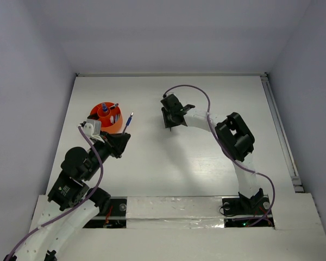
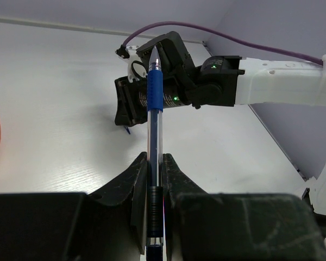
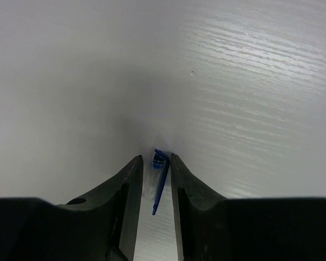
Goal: Sort the stationery into containers
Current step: Close the pen cap on the pen.
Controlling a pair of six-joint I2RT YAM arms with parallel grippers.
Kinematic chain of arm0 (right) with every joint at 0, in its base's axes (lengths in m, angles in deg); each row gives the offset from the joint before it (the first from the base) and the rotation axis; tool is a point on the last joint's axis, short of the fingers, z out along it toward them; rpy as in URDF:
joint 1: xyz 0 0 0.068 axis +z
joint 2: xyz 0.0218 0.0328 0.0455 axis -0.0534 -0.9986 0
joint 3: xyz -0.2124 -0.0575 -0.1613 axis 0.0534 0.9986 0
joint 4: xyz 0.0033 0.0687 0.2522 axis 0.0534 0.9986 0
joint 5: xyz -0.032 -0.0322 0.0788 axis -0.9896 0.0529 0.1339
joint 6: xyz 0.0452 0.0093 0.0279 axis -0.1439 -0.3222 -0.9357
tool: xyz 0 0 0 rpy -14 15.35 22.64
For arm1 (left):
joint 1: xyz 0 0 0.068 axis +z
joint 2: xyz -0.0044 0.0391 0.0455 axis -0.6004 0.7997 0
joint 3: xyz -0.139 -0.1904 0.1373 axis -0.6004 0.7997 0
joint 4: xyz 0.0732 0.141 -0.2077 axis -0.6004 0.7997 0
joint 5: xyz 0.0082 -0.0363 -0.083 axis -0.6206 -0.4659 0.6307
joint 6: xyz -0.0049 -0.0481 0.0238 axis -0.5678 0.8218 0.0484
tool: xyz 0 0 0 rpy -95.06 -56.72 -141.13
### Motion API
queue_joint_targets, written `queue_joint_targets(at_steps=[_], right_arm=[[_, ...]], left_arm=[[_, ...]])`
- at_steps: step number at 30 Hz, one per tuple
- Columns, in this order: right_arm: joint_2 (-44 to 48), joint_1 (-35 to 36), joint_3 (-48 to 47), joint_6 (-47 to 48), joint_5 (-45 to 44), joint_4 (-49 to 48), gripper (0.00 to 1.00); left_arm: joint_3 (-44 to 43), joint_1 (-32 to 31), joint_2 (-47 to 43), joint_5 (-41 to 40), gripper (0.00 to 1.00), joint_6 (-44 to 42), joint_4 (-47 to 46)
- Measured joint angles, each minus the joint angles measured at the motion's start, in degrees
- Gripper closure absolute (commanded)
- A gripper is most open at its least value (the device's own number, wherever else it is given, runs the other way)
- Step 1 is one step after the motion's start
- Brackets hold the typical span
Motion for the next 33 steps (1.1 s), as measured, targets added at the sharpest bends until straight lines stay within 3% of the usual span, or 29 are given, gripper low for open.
queue_joint_targets(at_steps=[7,13,22,29,33], right_arm=[[-0.3,0.0,-0.3,0.3,-1.7,0.4,1.0],[2.5,0.0,4.5,0.1,-0.4,-3.5,1.0],[23.3,0.0,25.1,-3.7,7.9,-16.0,1.0],[42.5,0.0,36.0,-13.5,12.1,-35.5,1.0],[46.2,0.0,40.3,-21.2,13.7,-46.9,1.0]], left_arm=[[0.3,0.4,-0.1,0.5,1.0,0.1,-0.3],[2.5,0.6,-0.3,2.5,1.0,1.4,-2.3],[16.1,0.6,1.3,11.3,1.0,9.9,-15.8],[22.5,0.5,3.4,14.9,1.0,15.3,-28.2],[23.5,-0.3,3.5,14.9,1.0,17.4,-34.5]])
